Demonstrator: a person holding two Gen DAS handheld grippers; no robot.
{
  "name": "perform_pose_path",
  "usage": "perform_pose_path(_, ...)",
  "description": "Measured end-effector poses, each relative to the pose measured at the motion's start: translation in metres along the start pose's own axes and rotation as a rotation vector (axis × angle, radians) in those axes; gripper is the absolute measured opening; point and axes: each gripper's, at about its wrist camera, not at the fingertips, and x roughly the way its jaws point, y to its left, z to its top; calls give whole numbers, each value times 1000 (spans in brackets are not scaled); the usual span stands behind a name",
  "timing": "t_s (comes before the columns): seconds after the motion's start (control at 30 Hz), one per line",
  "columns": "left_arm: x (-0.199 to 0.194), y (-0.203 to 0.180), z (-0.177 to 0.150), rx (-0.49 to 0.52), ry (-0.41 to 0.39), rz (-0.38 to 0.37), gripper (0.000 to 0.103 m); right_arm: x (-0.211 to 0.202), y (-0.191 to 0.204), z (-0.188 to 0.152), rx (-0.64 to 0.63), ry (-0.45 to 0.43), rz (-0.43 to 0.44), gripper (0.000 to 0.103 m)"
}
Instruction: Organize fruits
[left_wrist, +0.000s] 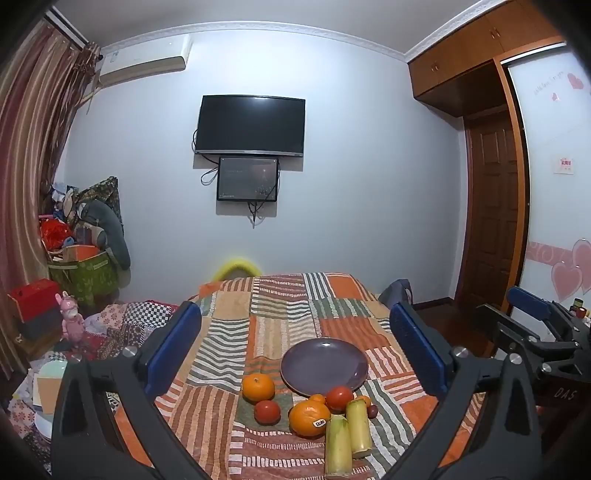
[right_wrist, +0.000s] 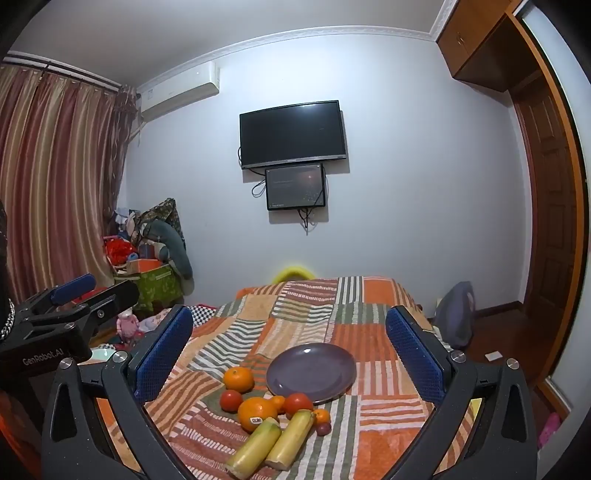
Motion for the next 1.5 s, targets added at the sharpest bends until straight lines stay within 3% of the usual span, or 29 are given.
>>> perform_pose_path(1.5, -4, -11, -4, 40, -9, 24, 103, -1, -7, 1, 0, -5, -25, 103)
